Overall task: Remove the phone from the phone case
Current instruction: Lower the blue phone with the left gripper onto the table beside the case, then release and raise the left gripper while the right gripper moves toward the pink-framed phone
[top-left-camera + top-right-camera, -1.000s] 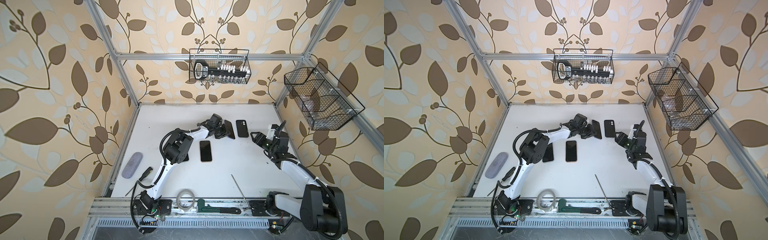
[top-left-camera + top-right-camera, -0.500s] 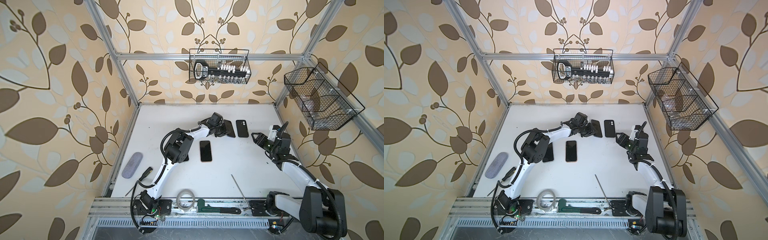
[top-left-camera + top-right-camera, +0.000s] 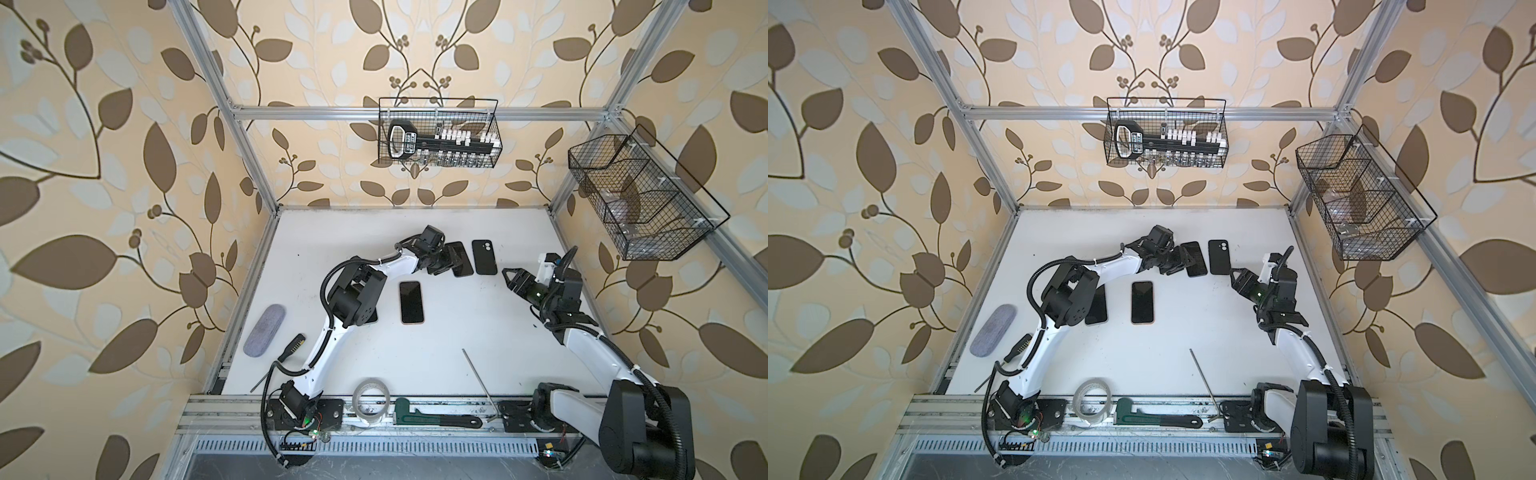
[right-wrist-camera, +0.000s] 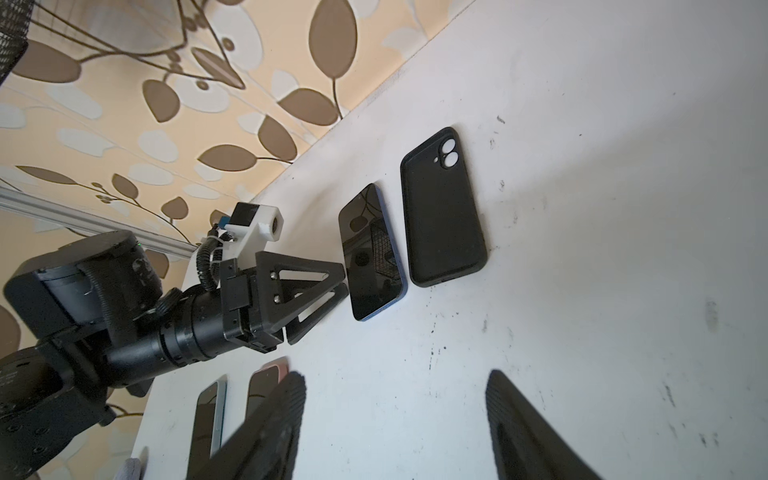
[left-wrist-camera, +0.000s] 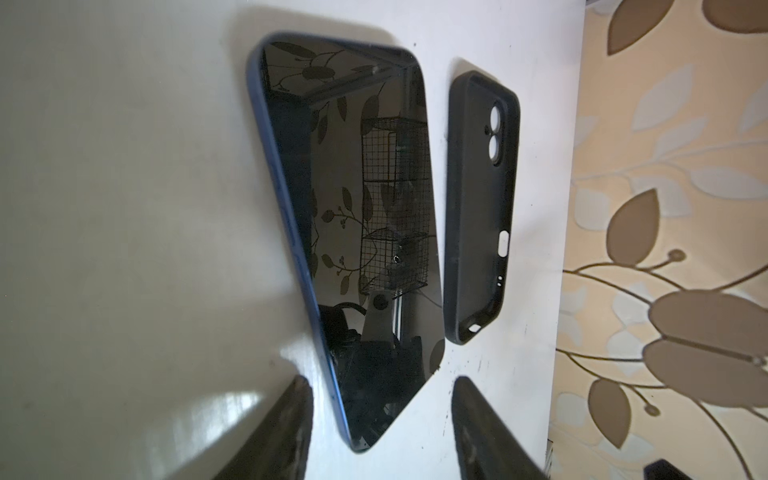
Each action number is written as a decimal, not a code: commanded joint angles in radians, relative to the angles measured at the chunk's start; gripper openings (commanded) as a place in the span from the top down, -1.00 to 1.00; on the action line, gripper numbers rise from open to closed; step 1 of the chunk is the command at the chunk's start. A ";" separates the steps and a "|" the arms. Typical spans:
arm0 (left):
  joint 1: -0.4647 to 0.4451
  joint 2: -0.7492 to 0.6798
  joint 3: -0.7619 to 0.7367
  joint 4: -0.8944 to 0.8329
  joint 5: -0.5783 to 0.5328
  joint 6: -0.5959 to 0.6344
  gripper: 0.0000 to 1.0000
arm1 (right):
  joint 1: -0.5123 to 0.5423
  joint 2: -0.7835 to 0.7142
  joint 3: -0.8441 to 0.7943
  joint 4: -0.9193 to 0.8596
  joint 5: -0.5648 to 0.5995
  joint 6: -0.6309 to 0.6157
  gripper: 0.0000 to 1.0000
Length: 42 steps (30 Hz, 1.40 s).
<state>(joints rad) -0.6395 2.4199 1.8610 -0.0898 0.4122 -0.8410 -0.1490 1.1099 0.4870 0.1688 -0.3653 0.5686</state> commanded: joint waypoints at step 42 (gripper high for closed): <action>0.582 -0.874 -0.376 -0.755 -0.544 0.362 -0.98 | 0.991 0.709 0.751 -0.578 0.640 0.018 -0.97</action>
<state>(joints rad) -0.0761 1.5635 1.4845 -0.8204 -0.1047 -0.5056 0.8288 1.7763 1.2037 -0.3313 0.2424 0.5701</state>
